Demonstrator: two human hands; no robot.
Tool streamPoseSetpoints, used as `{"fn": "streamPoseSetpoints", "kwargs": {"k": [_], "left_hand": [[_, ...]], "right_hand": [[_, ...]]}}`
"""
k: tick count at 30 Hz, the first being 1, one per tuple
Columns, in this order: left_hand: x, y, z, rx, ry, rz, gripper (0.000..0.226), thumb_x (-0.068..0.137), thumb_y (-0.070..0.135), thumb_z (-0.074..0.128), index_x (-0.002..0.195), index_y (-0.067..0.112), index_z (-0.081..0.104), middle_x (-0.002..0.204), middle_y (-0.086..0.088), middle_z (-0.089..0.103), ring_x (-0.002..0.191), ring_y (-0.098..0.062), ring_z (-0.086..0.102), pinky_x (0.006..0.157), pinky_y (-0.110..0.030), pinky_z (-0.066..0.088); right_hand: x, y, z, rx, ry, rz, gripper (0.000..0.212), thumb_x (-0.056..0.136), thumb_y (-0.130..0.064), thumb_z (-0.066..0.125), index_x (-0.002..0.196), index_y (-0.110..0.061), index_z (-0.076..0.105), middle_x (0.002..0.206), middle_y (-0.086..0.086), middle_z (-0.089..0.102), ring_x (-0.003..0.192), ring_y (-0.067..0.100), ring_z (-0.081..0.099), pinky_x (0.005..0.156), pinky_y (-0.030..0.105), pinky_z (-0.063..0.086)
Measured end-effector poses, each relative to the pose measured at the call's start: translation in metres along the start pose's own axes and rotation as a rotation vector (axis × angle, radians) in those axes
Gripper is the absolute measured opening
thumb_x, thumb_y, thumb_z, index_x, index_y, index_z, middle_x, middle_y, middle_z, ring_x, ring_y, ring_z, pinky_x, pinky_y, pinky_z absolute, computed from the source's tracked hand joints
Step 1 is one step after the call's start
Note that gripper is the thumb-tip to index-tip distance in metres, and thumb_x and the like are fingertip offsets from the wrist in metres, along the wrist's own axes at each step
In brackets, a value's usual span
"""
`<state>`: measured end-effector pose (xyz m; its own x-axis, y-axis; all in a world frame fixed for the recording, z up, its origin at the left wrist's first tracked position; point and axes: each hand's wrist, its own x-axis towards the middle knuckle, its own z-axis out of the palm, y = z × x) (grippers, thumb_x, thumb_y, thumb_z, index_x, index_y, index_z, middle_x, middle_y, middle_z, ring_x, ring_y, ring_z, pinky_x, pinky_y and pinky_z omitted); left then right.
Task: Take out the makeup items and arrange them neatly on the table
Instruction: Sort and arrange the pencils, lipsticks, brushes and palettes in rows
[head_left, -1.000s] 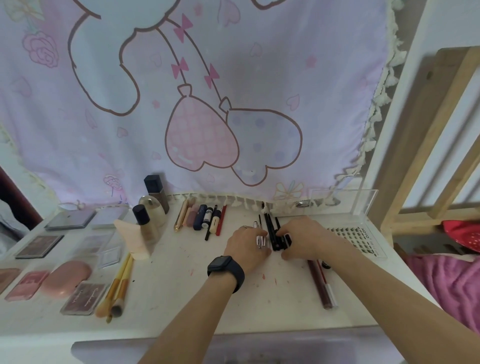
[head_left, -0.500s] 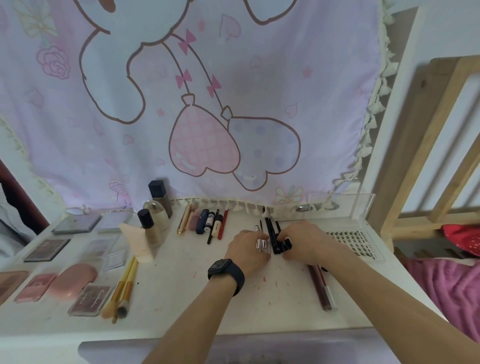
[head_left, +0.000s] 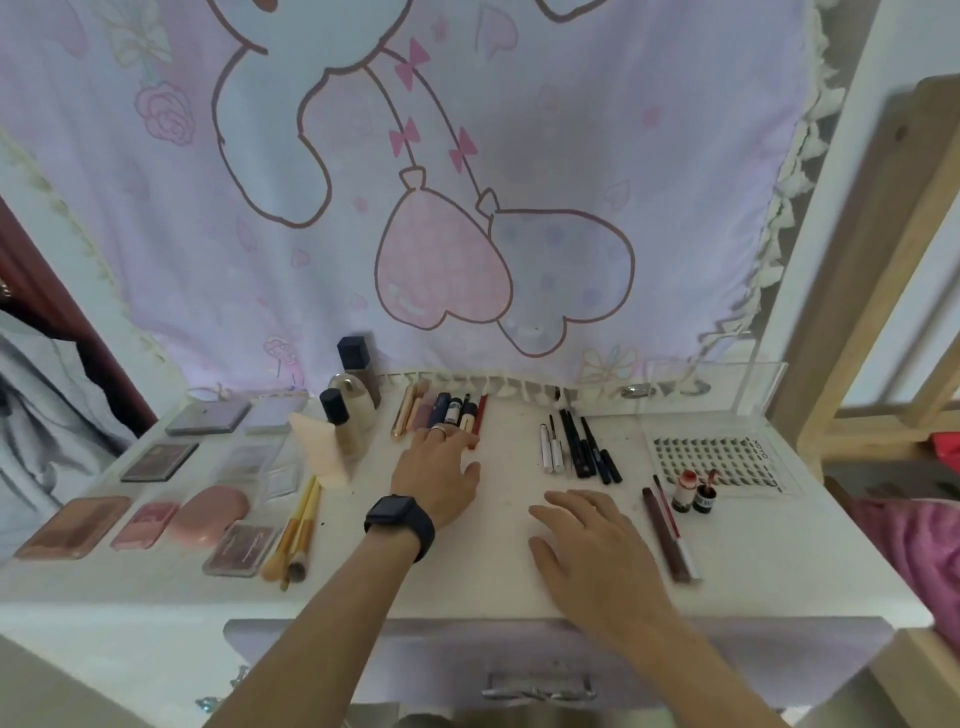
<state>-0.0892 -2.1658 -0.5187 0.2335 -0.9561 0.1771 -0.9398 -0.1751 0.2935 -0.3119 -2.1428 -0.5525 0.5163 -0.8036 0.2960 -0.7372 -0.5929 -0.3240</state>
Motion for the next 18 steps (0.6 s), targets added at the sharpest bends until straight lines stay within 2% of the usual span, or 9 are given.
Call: {"fn": "streamPoseSetpoints", "kwargs": {"k": [4,6,9,11,14,16,18], "left_hand": [[0.007,0.000,0.009,0.178,-0.039,0.120,0.045,0.102,0.039,0.043,0.146,0.031,0.043,0.155,0.008,0.040,0.144,-0.019,0.027,0.114,-0.040,0.028],[0.010,0.003,0.013,0.263,-0.048,0.157,0.044,0.103,0.041,0.036,0.146,0.032,0.043,0.155,0.007,0.039,0.145,-0.020,0.026,0.117,-0.043,0.020],[0.011,0.005,0.018,0.353,-0.026,0.173,0.040,0.103,0.040,0.031,0.137,0.030,0.049,0.147,0.006,0.050,0.142,-0.020,0.031,0.119,-0.048,0.009],[0.008,0.007,0.019,0.312,0.020,0.135,0.038,0.102,0.041,0.035,0.134,0.031,0.052,0.136,0.006,0.059,0.138,-0.018,0.037,0.115,-0.046,0.005],[0.000,0.007,0.017,0.263,0.095,0.075,0.038,0.099,0.045,0.042,0.133,0.031,0.053,0.125,0.005,0.064,0.124,-0.019,0.048,0.106,-0.040,0.019],[-0.006,0.005,0.015,0.195,0.062,0.003,0.043,0.099,0.043,0.048,0.138,0.025,0.050,0.130,-0.002,0.060,0.119,-0.025,0.052,0.100,-0.040,0.036],[-0.011,0.003,0.012,0.120,0.005,-0.112,0.041,0.100,0.041,0.049,0.135,0.019,0.054,0.127,-0.007,0.058,0.114,-0.029,0.053,0.094,-0.039,0.046]], "right_hand": [[-0.013,-0.002,0.014,-0.040,0.104,-0.012,0.039,0.097,-0.044,0.046,0.122,-0.027,0.070,0.135,-0.003,0.065,0.129,0.021,0.055,0.104,0.038,0.048],[-0.015,-0.002,0.015,-0.022,0.143,-0.018,0.041,0.096,-0.045,0.044,0.118,-0.025,0.072,0.132,-0.003,0.066,0.124,0.021,0.058,0.100,0.037,0.051],[-0.016,-0.001,0.017,0.010,0.167,-0.027,0.040,0.097,-0.044,0.045,0.118,-0.024,0.073,0.129,-0.004,0.067,0.121,0.019,0.058,0.097,0.036,0.053],[-0.017,0.000,0.018,0.027,0.179,-0.025,0.039,0.096,-0.043,0.047,0.116,-0.023,0.073,0.126,-0.004,0.069,0.120,0.019,0.058,0.097,0.036,0.054],[-0.017,0.001,0.019,0.034,0.206,-0.009,0.037,0.095,-0.042,0.048,0.112,-0.022,0.075,0.122,-0.005,0.070,0.118,0.017,0.058,0.094,0.033,0.056],[-0.018,0.000,0.019,0.035,0.218,-0.005,0.037,0.095,-0.042,0.049,0.110,-0.022,0.076,0.120,-0.005,0.071,0.117,0.016,0.058,0.093,0.031,0.055],[-0.018,0.000,0.019,0.037,0.227,-0.003,0.035,0.093,-0.041,0.052,0.108,-0.021,0.076,0.117,-0.005,0.072,0.115,0.016,0.060,0.090,0.030,0.056]]}}
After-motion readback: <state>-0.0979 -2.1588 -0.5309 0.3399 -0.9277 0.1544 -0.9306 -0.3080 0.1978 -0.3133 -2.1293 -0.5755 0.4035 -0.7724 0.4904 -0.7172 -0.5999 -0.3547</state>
